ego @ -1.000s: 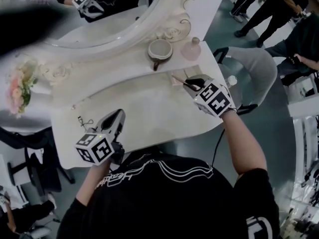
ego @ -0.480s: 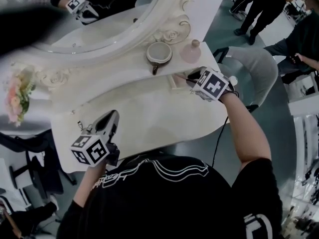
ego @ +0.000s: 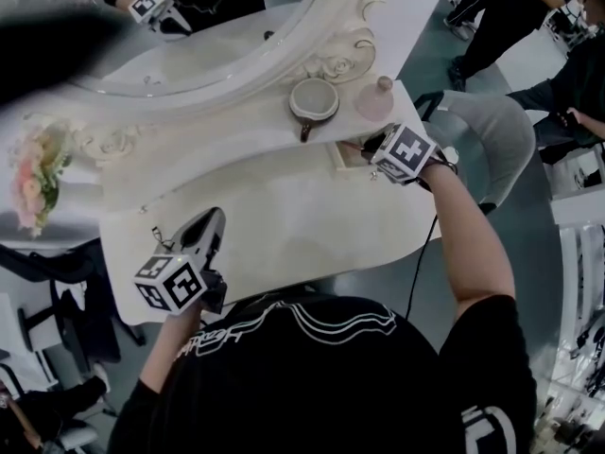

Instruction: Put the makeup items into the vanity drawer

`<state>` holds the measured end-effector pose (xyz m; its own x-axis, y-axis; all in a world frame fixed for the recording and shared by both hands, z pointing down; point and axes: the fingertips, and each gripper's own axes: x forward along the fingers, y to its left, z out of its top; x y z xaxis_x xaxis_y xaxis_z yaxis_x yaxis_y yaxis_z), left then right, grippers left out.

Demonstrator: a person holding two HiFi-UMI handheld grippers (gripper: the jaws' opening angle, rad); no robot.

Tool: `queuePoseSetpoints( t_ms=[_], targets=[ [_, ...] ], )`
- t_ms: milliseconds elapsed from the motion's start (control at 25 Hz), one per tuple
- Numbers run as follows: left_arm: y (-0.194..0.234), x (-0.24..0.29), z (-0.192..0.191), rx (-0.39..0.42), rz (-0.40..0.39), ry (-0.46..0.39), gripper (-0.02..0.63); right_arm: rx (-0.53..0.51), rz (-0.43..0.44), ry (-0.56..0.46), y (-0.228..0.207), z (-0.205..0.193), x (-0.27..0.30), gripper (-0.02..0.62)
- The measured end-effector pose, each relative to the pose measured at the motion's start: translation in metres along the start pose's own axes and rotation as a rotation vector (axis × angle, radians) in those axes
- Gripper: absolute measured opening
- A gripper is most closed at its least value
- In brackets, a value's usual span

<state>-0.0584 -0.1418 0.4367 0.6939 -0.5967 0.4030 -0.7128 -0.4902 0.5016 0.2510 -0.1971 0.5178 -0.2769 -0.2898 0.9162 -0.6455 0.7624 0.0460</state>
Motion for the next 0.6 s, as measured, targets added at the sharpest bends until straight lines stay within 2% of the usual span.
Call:
queuePoseSetpoints(
  t_ms=[80,320,480,600],
  targets=[
    [0.003,-0.002,0.001,-0.004,0.011,-0.004,0.028,0.033,0.021,-0.024,0.000,0.002,-0.001,0.076],
    [0.003,-0.008,0.001,-0.009,0.015,-0.021,0.028,0.059,0.026,-0.068,0.006,0.004,-0.010,0.164],
    [-0.002,-0.014,-0.001,-0.015,0.014,-0.042,0.028,0.064,-0.001,-0.188,0.022,0.022,-0.028,0.234],
    [-0.007,-0.020,-0.002,-0.016,0.016,-0.059,0.028,0.066,-0.016,-0.303,0.045,0.040,-0.043,0.262]
  ],
)
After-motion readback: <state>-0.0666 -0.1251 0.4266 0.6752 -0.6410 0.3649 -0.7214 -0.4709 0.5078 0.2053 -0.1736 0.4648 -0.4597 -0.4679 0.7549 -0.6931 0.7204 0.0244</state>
